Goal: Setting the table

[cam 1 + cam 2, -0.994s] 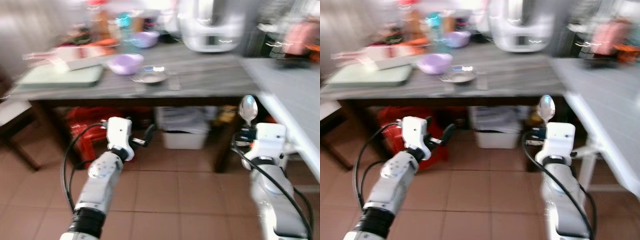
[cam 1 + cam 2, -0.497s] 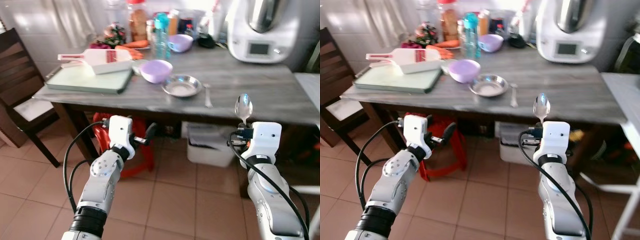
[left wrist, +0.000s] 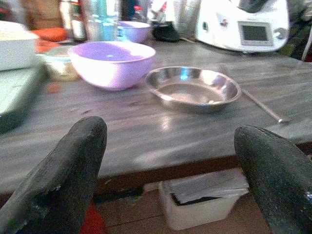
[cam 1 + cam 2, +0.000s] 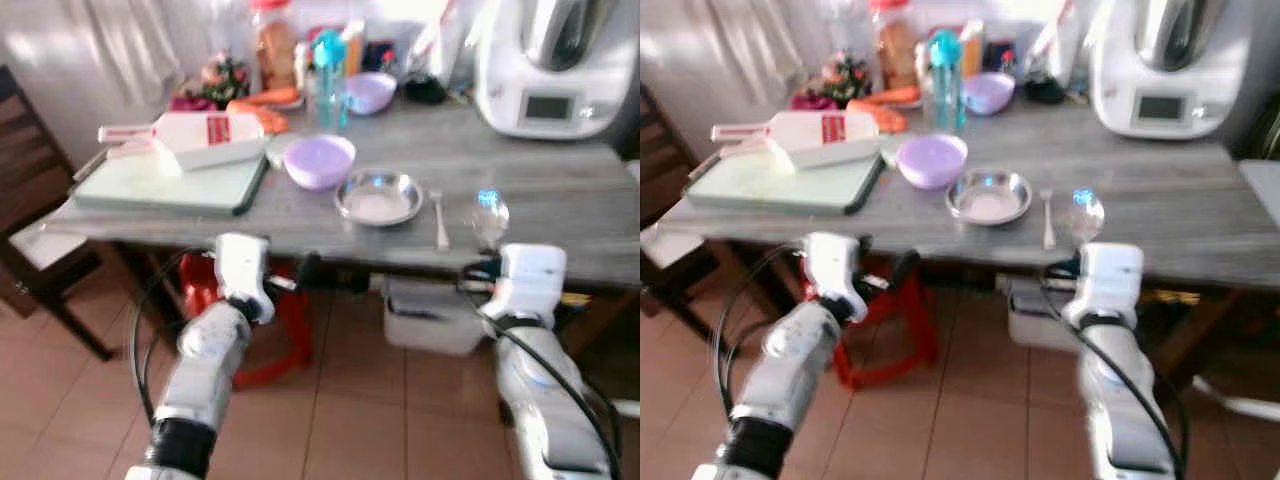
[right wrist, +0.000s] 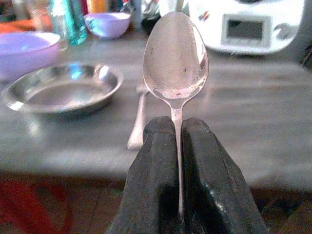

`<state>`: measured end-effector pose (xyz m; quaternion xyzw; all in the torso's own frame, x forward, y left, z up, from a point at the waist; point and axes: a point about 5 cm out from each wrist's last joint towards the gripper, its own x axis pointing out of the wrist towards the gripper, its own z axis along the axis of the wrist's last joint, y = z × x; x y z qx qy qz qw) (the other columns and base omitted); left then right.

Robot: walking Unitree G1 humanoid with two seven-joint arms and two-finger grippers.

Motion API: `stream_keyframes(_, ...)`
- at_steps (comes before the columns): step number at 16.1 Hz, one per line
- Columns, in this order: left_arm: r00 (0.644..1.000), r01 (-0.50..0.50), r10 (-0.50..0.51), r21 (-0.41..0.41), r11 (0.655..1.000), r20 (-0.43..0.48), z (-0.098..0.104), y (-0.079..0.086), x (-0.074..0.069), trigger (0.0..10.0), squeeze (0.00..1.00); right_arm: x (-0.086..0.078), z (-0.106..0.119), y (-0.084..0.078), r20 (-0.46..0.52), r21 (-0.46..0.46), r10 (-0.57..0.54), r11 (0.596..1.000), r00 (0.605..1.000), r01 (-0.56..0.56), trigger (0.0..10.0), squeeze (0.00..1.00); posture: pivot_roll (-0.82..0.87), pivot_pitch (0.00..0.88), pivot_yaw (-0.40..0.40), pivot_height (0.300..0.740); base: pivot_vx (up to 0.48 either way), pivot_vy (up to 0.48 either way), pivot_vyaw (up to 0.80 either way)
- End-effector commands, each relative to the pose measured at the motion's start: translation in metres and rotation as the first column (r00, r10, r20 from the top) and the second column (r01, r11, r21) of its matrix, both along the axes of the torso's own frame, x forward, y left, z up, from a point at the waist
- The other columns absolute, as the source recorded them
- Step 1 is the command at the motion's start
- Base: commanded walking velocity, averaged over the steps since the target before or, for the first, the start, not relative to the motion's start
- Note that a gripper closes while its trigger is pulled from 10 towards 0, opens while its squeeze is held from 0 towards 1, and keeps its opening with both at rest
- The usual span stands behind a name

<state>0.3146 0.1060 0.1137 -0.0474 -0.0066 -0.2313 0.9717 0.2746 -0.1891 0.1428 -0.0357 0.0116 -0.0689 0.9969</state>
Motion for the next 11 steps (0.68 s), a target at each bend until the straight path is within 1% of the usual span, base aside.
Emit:
stream_keyframes(1, 1.000, -0.023, 0.023, 0.016, 1.000, 0.009, 0.0033, 0.0105, 0.0017, 10.0, 0.00, 0.0019, 0.0075, 0.0085, 0.035, 0.010, 0.026, 1.000, 0.999, -0.026, 10.0, 0.00, -0.11, 0.016, 0.037, 0.740, 0.382, 0.000, 0.00)
stream_keyframes(9, 1.000, -0.016, 0.016, 0.013, 1.000, 0.003, 0.0019, 0.0094, -0.0006, 10.0, 0.00, 0.0037, 0.0094, 0.0089, 0.041, 0.004, 0.035, 0.999, 0.999, -0.035, 10.0, 0.00, -0.10, 0.011, 0.029, 0.740, 0.375, 0.000, 0.00)
stream_keyframes(10, 1.000, -0.018, 0.018, 0.014, 1.000, -0.003, 0.0008, 0.0105, -0.0014, 10.0, 0.00, 0.0034, 0.0091, 0.0092, 0.040, 0.004, 0.035, 0.999, 0.999, -0.035, 10.0, 0.00, -0.10, 0.011, 0.029, 0.740, 0.289, 0.000, 0.00)
stream_keyframes(11, 1.000, -0.022, 0.022, 0.019, 1.000, -0.012, -0.0006, 0.0110, -0.0027, 10.0, 0.00, 0.0029, 0.0091, 0.0091, 0.040, 0.006, 0.035, 0.999, 0.999, -0.035, 10.0, 0.00, -0.10, 0.013, 0.030, 0.740, 0.000, 0.000, 0.00)
